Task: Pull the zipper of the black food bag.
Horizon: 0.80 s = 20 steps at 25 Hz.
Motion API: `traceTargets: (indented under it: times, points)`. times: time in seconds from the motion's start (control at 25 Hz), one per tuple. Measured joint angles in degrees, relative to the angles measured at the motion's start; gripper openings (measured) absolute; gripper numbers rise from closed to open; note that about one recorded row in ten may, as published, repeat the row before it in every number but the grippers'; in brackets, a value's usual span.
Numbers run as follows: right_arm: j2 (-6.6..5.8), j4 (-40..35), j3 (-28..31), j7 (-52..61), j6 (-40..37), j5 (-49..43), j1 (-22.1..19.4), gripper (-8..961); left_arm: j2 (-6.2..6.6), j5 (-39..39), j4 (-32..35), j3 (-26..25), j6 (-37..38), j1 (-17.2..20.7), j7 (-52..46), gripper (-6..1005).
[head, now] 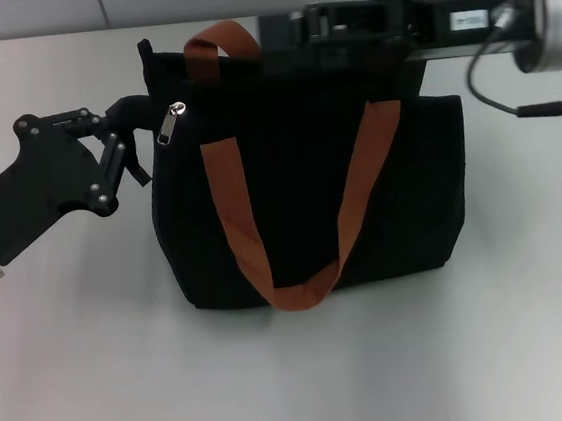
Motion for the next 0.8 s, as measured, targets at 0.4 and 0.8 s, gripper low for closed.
traceTargets:
  times: [0.4,0.8]
  points:
    - [0.06,-0.1,-10.0,8.7,7.9,0.0,5.3,816,-0.09,0.0,0.0,0.0,0.4,-0.5,-0.6,24]
    - [0.42,0.2,-14.6,11.7,13.3,-0.1,6.9,816,-0.09,0.0,0.0,0.2,1.6,-0.6,-0.5,24]
